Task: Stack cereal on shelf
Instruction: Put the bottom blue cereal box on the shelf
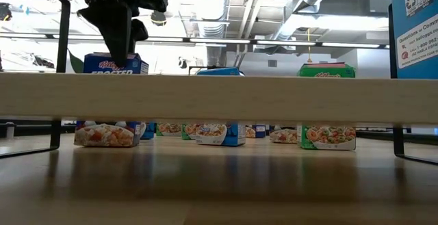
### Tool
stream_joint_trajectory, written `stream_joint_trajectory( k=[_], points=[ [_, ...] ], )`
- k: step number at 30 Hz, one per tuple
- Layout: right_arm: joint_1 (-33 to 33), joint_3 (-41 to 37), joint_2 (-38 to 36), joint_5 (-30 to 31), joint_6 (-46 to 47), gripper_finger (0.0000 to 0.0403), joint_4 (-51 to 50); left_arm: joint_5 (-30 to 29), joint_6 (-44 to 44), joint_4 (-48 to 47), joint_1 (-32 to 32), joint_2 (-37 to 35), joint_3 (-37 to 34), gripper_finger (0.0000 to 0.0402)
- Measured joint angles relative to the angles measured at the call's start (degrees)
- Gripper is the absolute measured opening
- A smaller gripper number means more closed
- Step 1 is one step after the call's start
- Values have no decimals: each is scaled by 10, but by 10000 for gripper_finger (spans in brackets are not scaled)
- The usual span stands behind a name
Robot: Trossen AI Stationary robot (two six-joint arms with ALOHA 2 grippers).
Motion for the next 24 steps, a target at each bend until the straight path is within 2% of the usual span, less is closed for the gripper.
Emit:
stream_joint_trajectory(
  k=[9,17,24],
  points=[
    [0,0,0,0,0,270,0,-48,14,-18,0,0,75,164],
    [0,0,0,0,0,270,0,-41,-9,-37,-8,0,177,164],
    [0,0,0,-2,0,270,-3,-36,-36,-14,-48,0,260,164]
  ],
)
